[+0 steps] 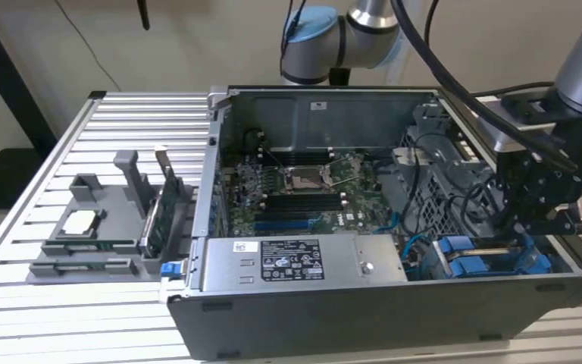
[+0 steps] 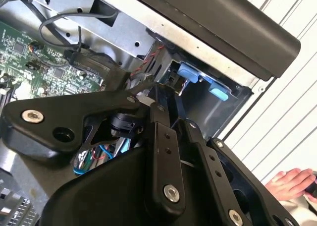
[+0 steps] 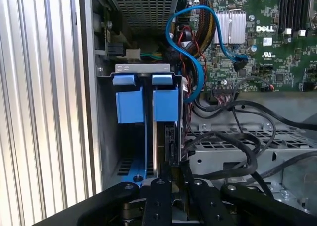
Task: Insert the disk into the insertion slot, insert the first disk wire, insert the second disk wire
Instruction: 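Insert the first disk wire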
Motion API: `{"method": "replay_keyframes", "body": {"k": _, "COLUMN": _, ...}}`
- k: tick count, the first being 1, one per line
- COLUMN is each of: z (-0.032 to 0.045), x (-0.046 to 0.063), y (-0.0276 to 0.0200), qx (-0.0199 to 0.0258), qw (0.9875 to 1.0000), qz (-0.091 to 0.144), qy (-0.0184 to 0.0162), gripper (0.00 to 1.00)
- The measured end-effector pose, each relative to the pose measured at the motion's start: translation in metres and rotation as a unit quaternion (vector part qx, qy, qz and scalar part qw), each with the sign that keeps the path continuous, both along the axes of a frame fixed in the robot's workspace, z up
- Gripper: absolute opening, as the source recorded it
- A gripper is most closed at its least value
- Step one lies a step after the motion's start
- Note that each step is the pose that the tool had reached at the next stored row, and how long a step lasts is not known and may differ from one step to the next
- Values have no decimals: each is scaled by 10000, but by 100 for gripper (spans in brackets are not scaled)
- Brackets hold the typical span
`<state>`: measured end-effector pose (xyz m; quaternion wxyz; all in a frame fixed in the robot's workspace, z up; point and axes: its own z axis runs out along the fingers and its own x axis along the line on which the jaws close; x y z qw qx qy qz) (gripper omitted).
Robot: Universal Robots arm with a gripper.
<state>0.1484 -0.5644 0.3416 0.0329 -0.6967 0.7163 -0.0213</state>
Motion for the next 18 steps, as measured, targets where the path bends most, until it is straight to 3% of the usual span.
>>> {"method": "replay_keyframes", "body": {"k": 11, "z": -61, "x": 16, "y": 0, "qx": 4, "qw": 10000, "qz": 0, "qy": 17, "gripper": 19}}
{"method": "replay_keyframes", "body": {"k": 14, "z": -96, "x": 17, "y": 0, "qx": 4, "qw": 10000, "qz": 0, "qy": 38, "gripper": 19}}
{"method": "replay_keyframes", "body": {"k": 16, "z": -100, "x": 17, "y": 0, "qx": 8, "qw": 10000, "qz": 0, "qy": 38, "gripper": 27}}
{"method": "replay_keyframes", "body": {"k": 18, "z": -80, "x": 17, "y": 0, "qx": 6, "qw": 10000, "qz": 1, "qy": 39, "gripper": 27}}
